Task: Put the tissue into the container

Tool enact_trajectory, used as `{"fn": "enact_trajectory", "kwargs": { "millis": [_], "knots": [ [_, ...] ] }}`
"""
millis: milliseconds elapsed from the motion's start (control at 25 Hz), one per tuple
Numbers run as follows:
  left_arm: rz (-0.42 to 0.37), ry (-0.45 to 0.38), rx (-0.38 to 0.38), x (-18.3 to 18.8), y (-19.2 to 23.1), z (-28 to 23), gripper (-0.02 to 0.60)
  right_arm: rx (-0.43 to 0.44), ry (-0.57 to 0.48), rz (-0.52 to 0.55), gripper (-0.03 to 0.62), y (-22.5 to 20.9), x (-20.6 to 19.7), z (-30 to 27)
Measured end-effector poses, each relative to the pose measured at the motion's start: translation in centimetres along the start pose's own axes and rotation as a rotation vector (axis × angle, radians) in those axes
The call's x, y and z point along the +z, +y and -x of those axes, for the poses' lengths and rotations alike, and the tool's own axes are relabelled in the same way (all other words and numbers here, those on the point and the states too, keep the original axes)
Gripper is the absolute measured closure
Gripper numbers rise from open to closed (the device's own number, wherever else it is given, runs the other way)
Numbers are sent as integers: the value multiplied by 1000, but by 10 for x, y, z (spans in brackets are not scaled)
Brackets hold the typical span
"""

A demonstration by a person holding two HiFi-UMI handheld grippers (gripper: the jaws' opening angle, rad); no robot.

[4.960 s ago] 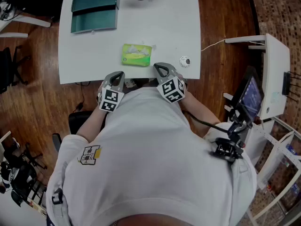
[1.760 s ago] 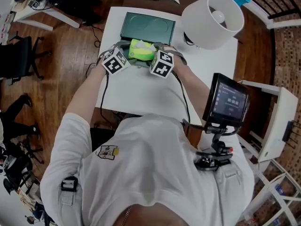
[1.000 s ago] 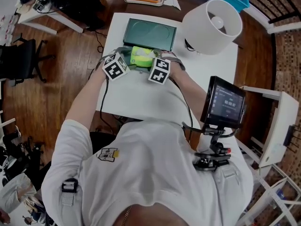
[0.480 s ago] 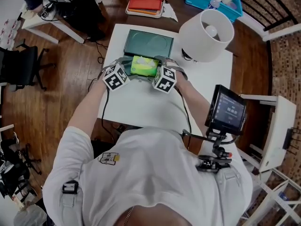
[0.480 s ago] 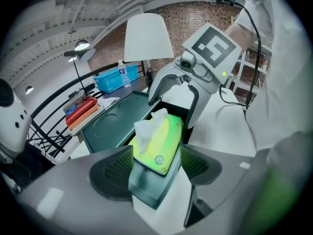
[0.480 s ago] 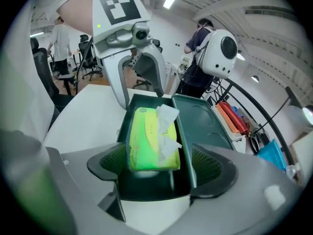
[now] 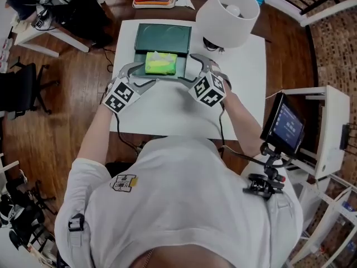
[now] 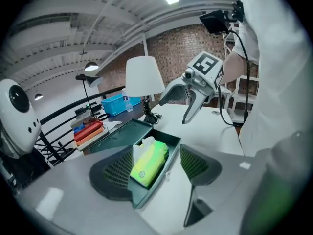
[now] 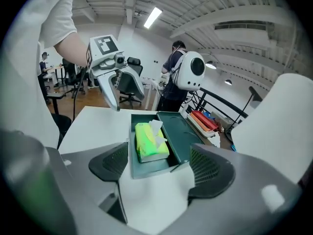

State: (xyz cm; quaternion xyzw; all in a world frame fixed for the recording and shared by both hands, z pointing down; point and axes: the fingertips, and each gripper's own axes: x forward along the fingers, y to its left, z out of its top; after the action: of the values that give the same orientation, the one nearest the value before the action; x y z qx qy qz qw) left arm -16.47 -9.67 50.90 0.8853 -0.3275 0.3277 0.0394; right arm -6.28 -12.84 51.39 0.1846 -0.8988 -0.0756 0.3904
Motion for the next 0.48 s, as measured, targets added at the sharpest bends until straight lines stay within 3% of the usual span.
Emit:
{"fn": "enact_trajectory", "kwargs": {
  "millis": [240, 480],
  "knots": [
    [78, -67, -6, -16, -42, 20, 276, -35, -28, -102, 217, 37, -25, 40],
    [278, -59, -64, -66, -82, 18, 287, -10, 4, -195, 258, 89, -77, 50]
  ]
}}
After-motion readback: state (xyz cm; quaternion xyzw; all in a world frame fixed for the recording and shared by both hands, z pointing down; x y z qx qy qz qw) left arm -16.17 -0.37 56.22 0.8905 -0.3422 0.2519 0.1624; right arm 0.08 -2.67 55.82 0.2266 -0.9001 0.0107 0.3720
